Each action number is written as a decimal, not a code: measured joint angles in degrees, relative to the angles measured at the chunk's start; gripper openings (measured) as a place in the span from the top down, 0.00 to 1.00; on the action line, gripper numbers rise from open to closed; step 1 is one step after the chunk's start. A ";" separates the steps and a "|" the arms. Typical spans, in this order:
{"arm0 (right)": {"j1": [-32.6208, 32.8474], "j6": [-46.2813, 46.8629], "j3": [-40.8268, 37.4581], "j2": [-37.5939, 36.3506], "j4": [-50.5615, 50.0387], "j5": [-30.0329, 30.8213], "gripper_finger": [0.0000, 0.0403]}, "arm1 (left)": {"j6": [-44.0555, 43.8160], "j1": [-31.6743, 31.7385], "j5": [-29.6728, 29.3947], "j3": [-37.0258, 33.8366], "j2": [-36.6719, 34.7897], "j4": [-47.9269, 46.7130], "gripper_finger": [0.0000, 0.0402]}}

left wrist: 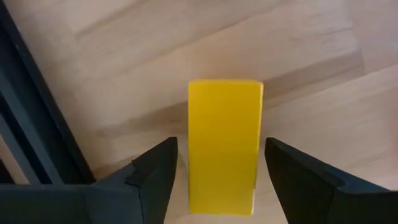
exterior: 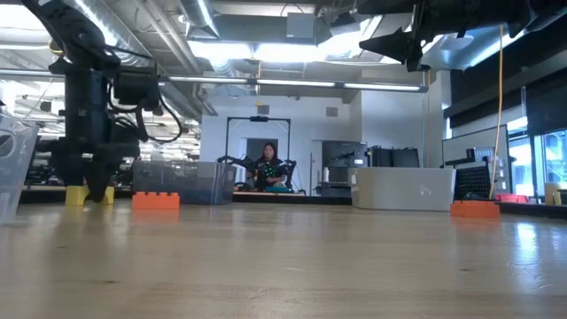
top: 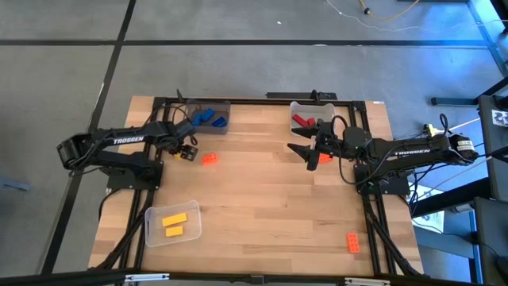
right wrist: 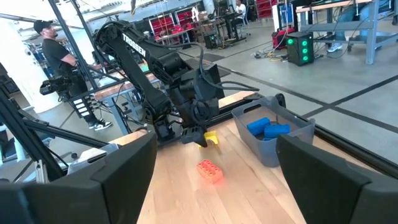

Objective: Sort & place blocks by color
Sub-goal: Put the yellow arch block into the white transparent bin

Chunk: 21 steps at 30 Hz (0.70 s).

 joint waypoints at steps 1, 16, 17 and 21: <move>-0.02 0.00 0.00 0.00 0.00 0.00 0.18 | -0.04 0.00 0.21 -0.07 0.00 -0.05 0.43; 0.00 1.66 -0.02 0.00 0.04 0.04 0.18 | 0.42 -3.35 4.48 3.04 -3.79 5.44 0.70; 0.00 1.73 -0.02 0.00 0.04 0.04 0.18 | 1.36 -4.09 4.53 3.81 -4.75 6.81 0.70; 0.00 1.77 -0.02 0.00 0.12 0.04 0.18 | 6.14 -8.00 7.08 7.27 -9.89 16.84 0.70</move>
